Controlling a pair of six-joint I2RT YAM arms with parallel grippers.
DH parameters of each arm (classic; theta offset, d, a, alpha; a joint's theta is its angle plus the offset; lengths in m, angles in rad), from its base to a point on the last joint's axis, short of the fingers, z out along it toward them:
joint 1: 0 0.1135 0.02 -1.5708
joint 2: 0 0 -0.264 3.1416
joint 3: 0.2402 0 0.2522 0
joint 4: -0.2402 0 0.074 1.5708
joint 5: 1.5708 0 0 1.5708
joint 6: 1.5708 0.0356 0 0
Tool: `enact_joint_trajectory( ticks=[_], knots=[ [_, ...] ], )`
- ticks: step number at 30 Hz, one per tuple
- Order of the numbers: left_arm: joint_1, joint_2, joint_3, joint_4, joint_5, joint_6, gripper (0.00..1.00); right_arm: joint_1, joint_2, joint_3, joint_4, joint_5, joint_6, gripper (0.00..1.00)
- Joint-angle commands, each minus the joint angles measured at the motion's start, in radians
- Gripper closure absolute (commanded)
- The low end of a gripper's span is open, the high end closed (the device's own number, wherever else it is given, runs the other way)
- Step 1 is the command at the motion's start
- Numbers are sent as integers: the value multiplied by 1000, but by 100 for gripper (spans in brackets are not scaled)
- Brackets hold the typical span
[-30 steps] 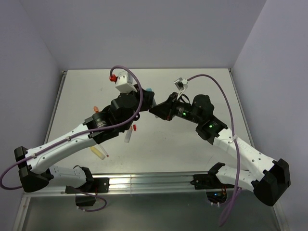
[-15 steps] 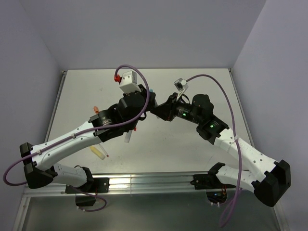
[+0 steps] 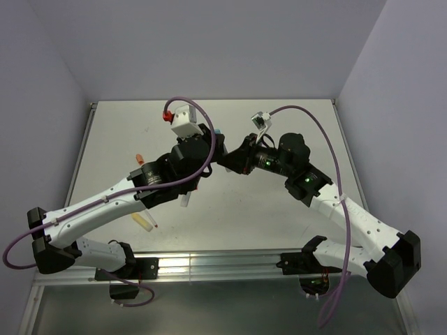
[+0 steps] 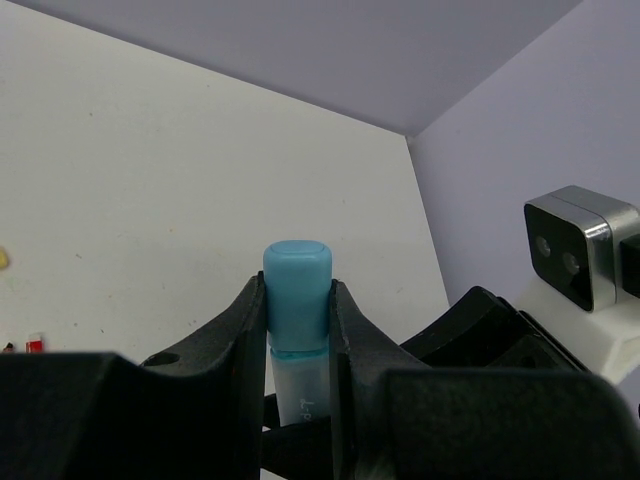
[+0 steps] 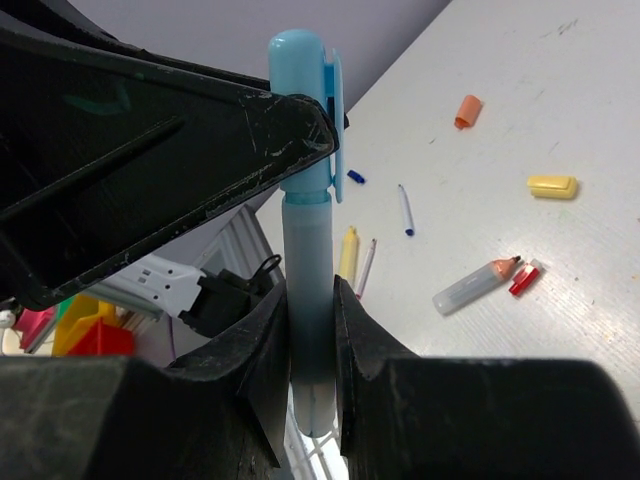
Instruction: Insert the pens into the pen caps
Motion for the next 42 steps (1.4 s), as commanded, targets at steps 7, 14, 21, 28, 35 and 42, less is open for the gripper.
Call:
enact_joint_trajectory(
  ticks=[7, 14, 21, 28, 35, 42],
  knots=[
    [-151, 3, -25, -186, 192, -40, 100, -71, 19, 125, 278, 248, 19, 100],
    [-164, 12, -16, -219, 177, -58, 100, -71, 27, 145, 255, 279, -14, 100],
    [-165, 12, -8, -222, 164, -46, 100, -72, 19, 147, 215, 294, -41, 100],
    [-164, 25, 41, -238, 155, 18, 100, -71, 9, 147, 157, 246, -98, 100],
    [-162, 32, 79, -270, 126, 29, 97, -77, 16, 178, 90, 173, -136, 100],
    [-93, 0, 140, -189, 72, 89, 33, -77, -14, 141, 61, 133, -123, 100]
  ],
)
